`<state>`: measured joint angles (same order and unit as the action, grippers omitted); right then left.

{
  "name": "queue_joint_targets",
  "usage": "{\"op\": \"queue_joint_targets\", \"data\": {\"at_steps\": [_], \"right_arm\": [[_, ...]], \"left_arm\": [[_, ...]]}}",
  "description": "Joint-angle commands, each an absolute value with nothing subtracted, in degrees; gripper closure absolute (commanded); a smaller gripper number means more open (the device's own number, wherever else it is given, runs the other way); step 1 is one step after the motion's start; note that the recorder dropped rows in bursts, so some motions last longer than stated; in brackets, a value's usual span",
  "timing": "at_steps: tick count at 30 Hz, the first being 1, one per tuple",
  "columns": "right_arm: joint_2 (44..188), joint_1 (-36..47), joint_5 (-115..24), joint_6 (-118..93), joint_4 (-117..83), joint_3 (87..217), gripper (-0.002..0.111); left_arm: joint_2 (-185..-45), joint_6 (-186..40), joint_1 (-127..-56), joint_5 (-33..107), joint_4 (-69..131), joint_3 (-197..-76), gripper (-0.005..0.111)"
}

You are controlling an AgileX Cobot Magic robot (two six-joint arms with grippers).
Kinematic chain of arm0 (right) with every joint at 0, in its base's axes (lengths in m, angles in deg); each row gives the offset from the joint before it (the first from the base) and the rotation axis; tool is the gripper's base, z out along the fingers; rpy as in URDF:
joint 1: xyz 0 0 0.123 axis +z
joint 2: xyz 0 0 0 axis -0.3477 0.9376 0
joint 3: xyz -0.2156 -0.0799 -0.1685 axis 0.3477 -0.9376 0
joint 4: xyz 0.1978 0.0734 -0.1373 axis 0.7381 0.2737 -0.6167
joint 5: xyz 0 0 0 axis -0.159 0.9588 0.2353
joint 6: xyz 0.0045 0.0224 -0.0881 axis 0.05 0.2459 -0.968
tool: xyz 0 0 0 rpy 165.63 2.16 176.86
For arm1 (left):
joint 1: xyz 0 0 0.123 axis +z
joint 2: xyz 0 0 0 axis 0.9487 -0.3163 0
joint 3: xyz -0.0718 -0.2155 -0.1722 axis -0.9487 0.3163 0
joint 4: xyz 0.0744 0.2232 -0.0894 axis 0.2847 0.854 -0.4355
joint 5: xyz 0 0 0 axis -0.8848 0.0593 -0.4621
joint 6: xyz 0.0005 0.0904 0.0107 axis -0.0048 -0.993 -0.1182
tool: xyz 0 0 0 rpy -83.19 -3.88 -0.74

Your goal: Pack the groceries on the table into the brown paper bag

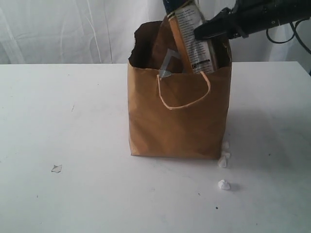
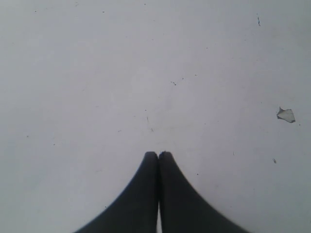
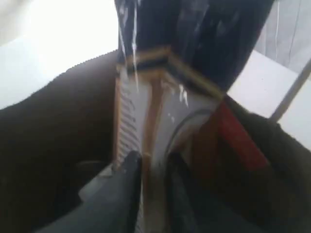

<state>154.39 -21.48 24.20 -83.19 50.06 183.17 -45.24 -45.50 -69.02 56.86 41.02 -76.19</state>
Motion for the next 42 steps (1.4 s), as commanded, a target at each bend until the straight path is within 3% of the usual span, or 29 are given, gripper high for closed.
{"op": "queue_joint_targets", "data": {"at_steps": [1,5,20,25,30,32,42], "right_arm": [[153.53,-21.41,24.48,-84.02,53.62,182.99,0.070],[153.53,-21.41,24.48,-84.02,53.62,182.99,0.054],[148.17,-23.39,19.56,-83.88,57.89,182.99,0.054],[142.22,-32.50,18.15,-76.63,49.99,182.99,0.068],[137.15,-36.30,18.15,-54.49,7.19,181.49,0.101],[135.81,-36.55,18.50,-50.99,2.58,179.03,0.108],[131.73,-29.26,16.30,-60.16,9.56,155.90,0.108]], "left_arm": [[-44.96,-45.46,-68.87,59.07,41.00,-75.77,0.107],[-44.96,-45.46,-68.87,59.07,41.00,-75.77,0.107],[-44.96,-45.46,-68.87,59.07,41.00,-75.77,0.107],[-44.96,-45.46,-68.87,59.07,41.00,-75.77,0.107],[-44.96,-45.46,-68.87,59.07,41.00,-75.77,0.107],[-44.96,-45.46,-68.87,59.07,41.00,-75.77,0.107],[-44.96,-45.46,-68.87,59.07,41.00,-75.77,0.107]]}}
